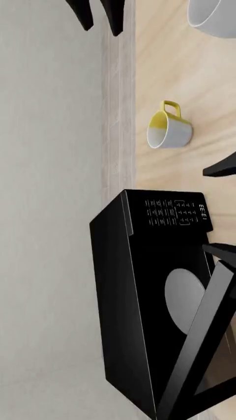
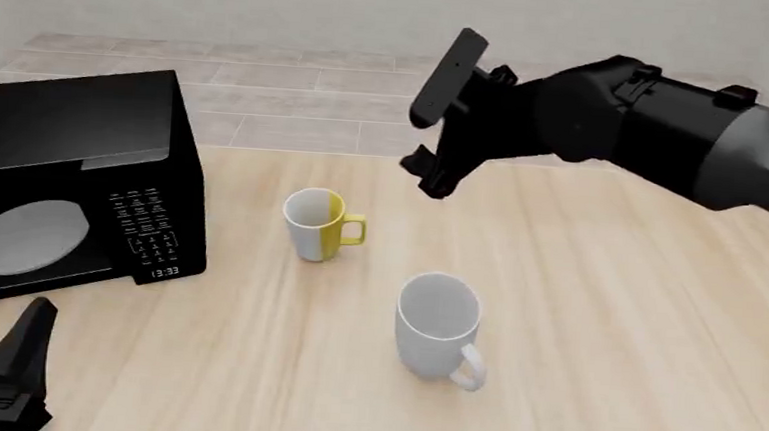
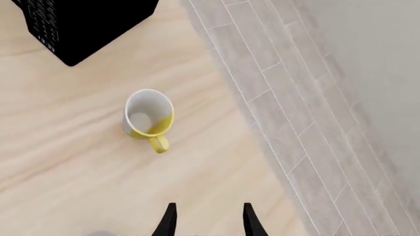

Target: Put the yellow and white mug to the front of the white mug.

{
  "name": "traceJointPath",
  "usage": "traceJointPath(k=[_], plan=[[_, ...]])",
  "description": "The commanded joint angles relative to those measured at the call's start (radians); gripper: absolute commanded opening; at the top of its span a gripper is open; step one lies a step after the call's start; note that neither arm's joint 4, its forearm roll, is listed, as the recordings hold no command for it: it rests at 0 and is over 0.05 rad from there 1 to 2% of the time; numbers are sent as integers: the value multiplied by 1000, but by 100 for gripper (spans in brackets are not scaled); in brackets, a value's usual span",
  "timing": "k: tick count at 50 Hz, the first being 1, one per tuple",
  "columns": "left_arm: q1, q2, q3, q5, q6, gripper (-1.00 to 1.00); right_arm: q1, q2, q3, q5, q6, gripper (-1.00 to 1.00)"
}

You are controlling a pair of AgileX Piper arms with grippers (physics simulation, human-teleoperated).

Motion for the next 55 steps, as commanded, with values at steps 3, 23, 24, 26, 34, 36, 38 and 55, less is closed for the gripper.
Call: traceJointPath(k=[3, 23, 24, 26, 34, 36, 38, 55], plan=[[0, 0, 0, 0, 0, 100, 13, 127, -161, 144, -35, 100], [0, 0, 0, 0, 0, 100, 63, 237, -252, 150, -29, 100], [0, 0, 0, 0, 0, 100, 62, 242, -254, 148, -31, 100], [0, 0, 0, 0, 0, 100, 63, 253, -258, 143, -31, 100], [0, 0, 0, 0, 0, 100, 77, 300, -275, 126, -15, 100], [0, 0, 0, 0, 0, 100, 74, 310, -279, 123, -16, 100], [0, 0, 0, 0, 0, 100, 73, 318, -283, 121, -12, 100], [0, 0, 0, 0, 0, 100, 85, 392, -298, 85, 24, 100]])
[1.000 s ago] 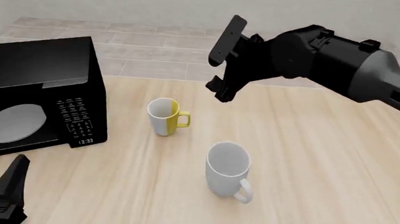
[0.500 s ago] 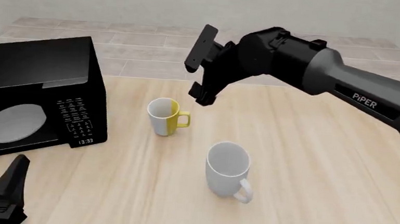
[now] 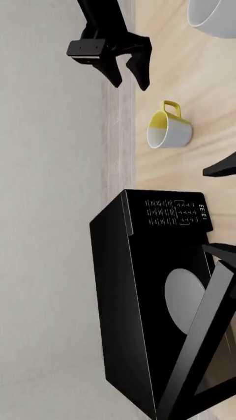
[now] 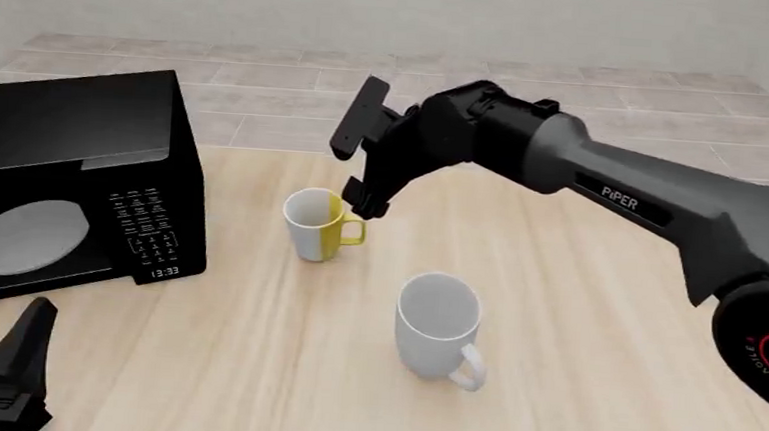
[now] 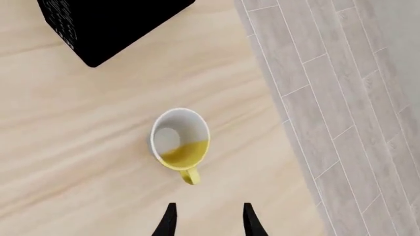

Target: Put the yellow and white mug to the front of the white mug.

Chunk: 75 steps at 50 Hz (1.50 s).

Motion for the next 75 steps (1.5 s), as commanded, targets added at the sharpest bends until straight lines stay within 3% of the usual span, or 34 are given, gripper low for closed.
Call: traceJointPath(k=[1, 39, 75], plan=[[0, 0, 0, 0, 0, 100, 9, 48, -12, -22, 22, 100], [0, 0, 0, 0, 0, 100, -11, 178, -54, -71, 30, 100], [0, 0, 0, 0, 0, 100, -11, 262, -65, -90, 80, 100]])
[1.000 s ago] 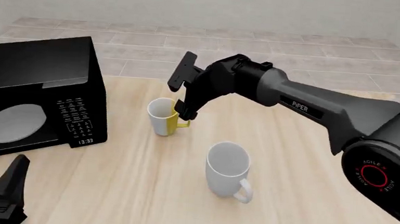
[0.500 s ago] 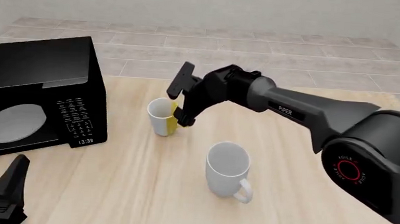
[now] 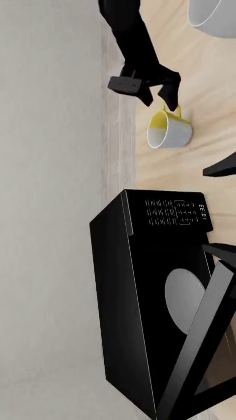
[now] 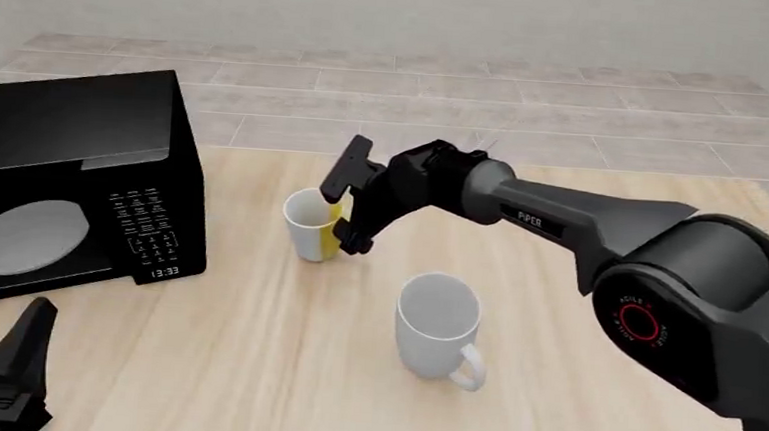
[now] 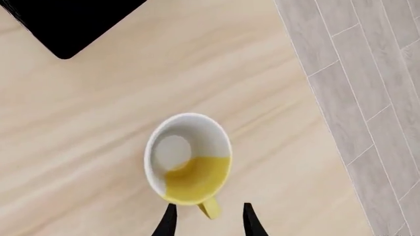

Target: Put the yellow and white mug to the front of the white mug.

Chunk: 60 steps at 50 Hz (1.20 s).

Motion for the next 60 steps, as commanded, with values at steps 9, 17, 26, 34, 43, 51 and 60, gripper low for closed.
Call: traceJointPath(k=[9, 17, 26, 34, 43, 51, 60], plan=[[0, 0, 0, 0, 0, 100, 9, 37, 2, -9, 21, 100], [0, 0, 0, 0, 0, 100, 15, 44, 14, -14, 34, 100], [0, 0, 0, 0, 0, 100, 21, 23, 30, -18, 40, -100], [0, 0, 0, 0, 0, 100, 9, 5, 36, -20, 26, -100], [0, 0, 0, 0, 0, 100, -2, -48, 42, -19, 21, -100], [0, 0, 0, 0, 0, 100, -31, -90, 32, -13, 23, -100], [0, 0, 0, 0, 0, 100, -57, -116, 59, -18, 19, -100]])
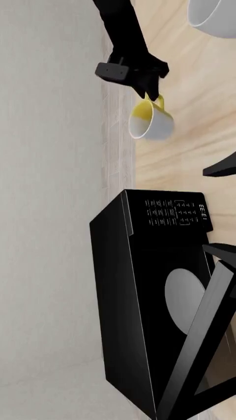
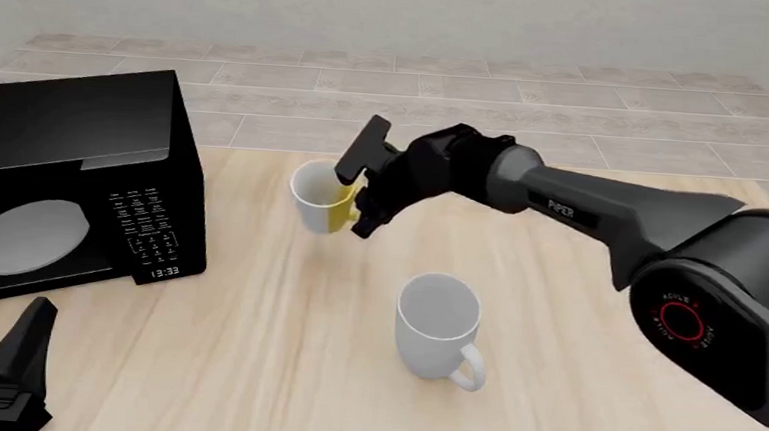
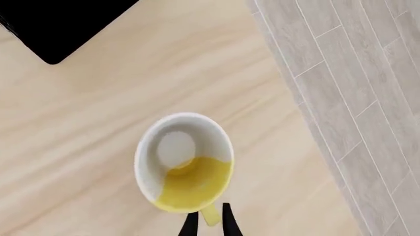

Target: Put the yellow and white mug to the front of the white mug.

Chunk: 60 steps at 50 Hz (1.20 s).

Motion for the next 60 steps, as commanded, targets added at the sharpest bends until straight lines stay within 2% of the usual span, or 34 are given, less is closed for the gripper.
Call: traceJointPath(k=[1, 23, 60], plan=[[0, 0, 0, 0, 0, 100, -32, -40, 21, -3, 6, -100], [0, 0, 0, 0, 0, 100, -102, -92, 131, -50, 1, -100], [0, 0, 0, 0, 0, 100, -142, -163, 299, -135, 23, -100]])
